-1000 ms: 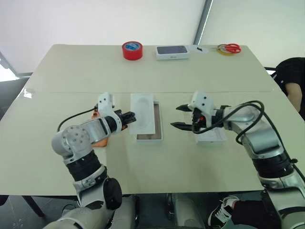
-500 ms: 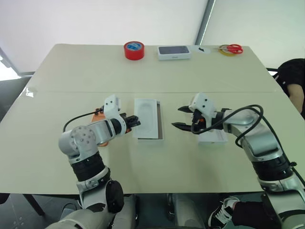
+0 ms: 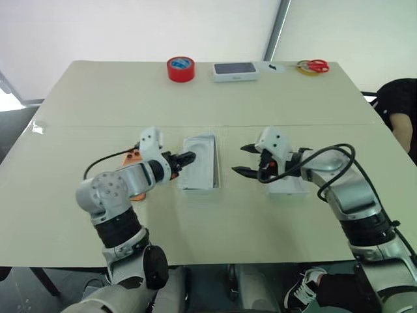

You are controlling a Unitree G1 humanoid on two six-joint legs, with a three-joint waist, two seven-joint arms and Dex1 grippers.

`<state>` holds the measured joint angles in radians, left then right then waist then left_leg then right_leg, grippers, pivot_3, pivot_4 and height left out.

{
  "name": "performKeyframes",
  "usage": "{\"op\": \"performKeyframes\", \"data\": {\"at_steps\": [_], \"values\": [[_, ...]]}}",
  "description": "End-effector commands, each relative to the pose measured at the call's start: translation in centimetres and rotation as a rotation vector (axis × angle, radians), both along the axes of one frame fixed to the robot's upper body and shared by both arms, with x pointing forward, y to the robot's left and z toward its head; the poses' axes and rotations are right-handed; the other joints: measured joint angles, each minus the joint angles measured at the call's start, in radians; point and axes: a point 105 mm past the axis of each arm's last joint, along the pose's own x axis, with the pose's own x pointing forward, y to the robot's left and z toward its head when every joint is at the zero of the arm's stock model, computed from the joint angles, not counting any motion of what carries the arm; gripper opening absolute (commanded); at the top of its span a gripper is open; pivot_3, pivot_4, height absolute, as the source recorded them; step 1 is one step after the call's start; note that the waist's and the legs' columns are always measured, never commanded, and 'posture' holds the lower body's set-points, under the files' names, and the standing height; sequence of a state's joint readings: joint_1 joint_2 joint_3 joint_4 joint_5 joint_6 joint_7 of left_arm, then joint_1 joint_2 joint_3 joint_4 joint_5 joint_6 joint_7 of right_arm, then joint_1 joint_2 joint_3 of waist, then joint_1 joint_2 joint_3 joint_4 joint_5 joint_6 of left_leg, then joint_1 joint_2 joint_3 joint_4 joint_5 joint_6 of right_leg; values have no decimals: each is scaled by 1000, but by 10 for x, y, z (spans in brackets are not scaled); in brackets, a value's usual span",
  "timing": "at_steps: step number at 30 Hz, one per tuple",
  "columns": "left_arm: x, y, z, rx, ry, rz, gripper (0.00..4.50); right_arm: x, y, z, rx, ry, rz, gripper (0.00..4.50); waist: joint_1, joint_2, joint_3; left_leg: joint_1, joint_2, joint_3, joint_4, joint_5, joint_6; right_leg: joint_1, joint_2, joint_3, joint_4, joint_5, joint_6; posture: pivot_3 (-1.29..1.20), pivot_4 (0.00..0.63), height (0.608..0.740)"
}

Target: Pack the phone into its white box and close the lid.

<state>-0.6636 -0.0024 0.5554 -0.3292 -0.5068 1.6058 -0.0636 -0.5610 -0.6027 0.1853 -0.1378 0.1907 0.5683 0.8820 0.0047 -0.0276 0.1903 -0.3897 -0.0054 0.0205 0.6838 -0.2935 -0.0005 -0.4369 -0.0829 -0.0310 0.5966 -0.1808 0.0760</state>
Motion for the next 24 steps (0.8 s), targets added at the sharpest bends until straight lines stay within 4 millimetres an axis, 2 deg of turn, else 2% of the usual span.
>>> {"op": "performKeyframes", "data": {"at_steps": [1,5,8,10,13,16,20,24], "values": [[0,8,29,6,-113,-9,3442,8,6,15,7,-66,-13,2100,0,0,0,0,0,0,0,0,0,0,0,0,0,0,0,0,150,732],[1,24,46,46,-202,1,3442,15,19,23,34,-91,-20,70,4,0,0,0,0,0,0,0,0,0,0,0,0,0,0,0,150,732],[0,37,56,98,-306,30,3442,15,32,27,45,-105,2,24,0,0,0,0,1,0,0,0,0,-1,0,0,0,0,0,0,150,732],[-5,50,50,210,-354,33,3442,17,46,26,34,-108,2,24,-7,0,0,0,1,0,-1,0,-1,-1,0,1,1,0,0,0,150,732],[-12,63,39,308,-395,6,3442,24,60,21,-7,-125,-19,24,-17,0,0,0,2,1,-2,1,-2,-3,-1,1,2,0,0,0,150,732],[-36,75,14,471,-409,-133,3442,38,83,12,-39,-106,-60,24,-26,0,0,-1,2,2,-2,1,-2,-5,-1,2,2,0,-2,0,150,732],[-62,71,-4,602,-454,-319,3442,50,97,-2,-128,-125,-76,24,-16,1,0,-2,3,2,-4,1,-2,-7,-1,1,2,-1,-7,0,150,732],[-87,58,-7,549,-526,-435,3442,58,108,-12,-162,-109,-89,24,-17,1,0,-3,0,3,-3,0,-1,-7,-7,1,0,0,-8,0,150,732]]}}
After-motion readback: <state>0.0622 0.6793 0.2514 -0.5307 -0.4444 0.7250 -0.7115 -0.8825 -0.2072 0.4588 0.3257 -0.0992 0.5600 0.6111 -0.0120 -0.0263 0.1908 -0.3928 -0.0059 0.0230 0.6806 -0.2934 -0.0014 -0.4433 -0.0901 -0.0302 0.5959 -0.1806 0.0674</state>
